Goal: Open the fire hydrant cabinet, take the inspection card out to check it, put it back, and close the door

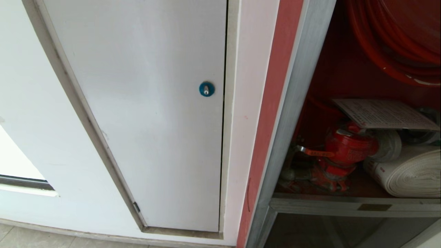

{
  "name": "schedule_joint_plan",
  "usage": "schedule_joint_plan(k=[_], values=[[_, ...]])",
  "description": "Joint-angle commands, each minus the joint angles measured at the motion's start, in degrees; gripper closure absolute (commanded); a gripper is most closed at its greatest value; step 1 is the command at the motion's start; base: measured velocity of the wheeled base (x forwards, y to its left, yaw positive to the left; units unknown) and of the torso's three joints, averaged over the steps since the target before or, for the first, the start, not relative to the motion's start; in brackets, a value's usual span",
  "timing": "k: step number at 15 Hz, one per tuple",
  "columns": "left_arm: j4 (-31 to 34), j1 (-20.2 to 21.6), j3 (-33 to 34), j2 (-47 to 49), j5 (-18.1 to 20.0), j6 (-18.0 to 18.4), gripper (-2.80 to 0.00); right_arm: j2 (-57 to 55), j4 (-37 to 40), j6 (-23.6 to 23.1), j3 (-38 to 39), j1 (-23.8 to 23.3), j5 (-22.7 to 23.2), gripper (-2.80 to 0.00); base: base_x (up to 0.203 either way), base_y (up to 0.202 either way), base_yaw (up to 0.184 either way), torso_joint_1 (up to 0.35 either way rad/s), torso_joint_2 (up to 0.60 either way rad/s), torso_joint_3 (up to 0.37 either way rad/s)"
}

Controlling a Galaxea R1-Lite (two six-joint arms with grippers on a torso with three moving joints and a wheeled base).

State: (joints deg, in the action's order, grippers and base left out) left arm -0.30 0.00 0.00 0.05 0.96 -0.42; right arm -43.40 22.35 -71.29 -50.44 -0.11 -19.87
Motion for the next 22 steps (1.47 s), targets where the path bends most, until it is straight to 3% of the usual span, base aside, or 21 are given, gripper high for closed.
schedule_joint_plan(k=[1, 4, 15, 22], values=[[0.0, 0.0, 0.0, 0.0, 0.0, 0.0, 0.00, -2.8, 0.1, -1.0, -1.2, -0.1, -0.1, -2.80, 0.000, 0.000, 0.000, 0.000, 0.00, 0.000], [0.0, 0.0, 0.0, 0.0, 0.0, 0.0, 0.00, -6.7, -0.9, -1.4, -1.5, -0.1, -0.4, -2.80, 0.000, 0.000, 0.000, 0.000, 0.00, 0.000], [0.0, 0.0, 0.0, 0.0, 0.0, 0.0, 0.00, -20.7, -15.8, -2.6, 0.2, -3.6, -0.6, -2.80, 0.000, 0.000, 0.000, 0.000, 0.00, 0.000], [0.0, 0.0, 0.0, 0.0, 0.0, 0.0, 0.00, -27.4, -22.7, -2.7, 0.2, -9.8, 3.1, -2.80, 0.000, 0.000, 0.000, 0.000, 0.00, 0.000]])
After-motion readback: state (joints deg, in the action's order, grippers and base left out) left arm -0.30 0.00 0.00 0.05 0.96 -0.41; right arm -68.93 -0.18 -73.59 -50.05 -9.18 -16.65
